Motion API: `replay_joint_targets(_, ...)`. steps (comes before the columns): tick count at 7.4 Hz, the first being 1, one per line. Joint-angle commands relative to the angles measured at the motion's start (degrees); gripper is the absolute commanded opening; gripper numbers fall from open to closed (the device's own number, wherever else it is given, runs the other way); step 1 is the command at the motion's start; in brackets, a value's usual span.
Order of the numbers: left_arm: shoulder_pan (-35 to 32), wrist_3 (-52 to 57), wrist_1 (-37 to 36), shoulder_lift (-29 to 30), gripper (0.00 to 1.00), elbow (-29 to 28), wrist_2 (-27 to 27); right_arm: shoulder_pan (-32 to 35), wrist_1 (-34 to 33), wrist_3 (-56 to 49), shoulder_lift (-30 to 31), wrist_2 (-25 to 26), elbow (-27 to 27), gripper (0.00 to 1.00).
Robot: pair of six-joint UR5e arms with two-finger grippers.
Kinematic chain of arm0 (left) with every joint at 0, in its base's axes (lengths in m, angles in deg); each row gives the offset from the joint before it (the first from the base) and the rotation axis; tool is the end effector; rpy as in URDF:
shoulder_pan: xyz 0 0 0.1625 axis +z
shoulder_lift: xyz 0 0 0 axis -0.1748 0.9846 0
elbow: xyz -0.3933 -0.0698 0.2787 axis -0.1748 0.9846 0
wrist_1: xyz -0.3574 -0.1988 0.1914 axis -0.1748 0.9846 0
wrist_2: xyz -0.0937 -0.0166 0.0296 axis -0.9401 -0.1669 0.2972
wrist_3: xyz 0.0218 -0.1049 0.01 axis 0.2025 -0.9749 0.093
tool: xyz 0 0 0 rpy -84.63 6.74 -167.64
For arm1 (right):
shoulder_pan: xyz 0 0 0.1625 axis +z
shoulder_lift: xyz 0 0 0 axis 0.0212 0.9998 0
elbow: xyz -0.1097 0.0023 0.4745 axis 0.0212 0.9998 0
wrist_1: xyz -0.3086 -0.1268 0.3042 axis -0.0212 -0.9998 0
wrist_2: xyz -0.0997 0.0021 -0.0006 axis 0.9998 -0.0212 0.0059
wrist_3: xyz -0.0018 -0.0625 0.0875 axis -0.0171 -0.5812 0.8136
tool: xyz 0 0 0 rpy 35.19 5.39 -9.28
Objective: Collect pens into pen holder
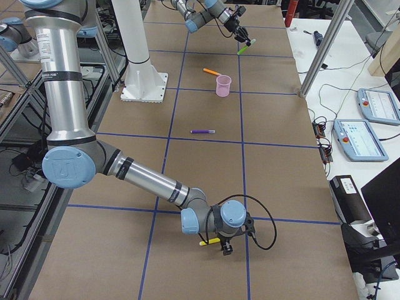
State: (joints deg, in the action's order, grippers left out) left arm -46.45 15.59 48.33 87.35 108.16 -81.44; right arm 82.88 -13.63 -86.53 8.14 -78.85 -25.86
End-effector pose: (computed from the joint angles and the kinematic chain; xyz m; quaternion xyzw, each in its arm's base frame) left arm 0.4688 -0.5435 0.2042 0.4715 0.4505 -0.0580 0.7559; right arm -0.0180 -0.5338 0.9148 0.0297 -0.3692 -0.1334 0.9192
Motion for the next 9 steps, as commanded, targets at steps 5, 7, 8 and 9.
replay_joint_targets(5,0.0,0.0,0.0,0.0,0.0,-0.2,0.0,-0.2,-0.1,-0.1,0.0,0.1,0.5,0.54)
replay_joint_targets(7,0.0,0.0,0.0,0.0,0.0,-0.3,0.0,-0.3,-0.1,-0.2,0.0,0.1,0.5,0.37)
replay_joint_targets(8,0.0,-0.1,0.0,0.0,0.0,-0.3,0.0,-0.3,-0.1,-0.2,0.0,0.1,0.5,0.21)
replay_joint_targets(9,0.0,-0.1,0.0,0.0,0.0,-0.3,0.0,-0.3,-0.1,-0.2,-0.1,0.1,0.3,0.03)
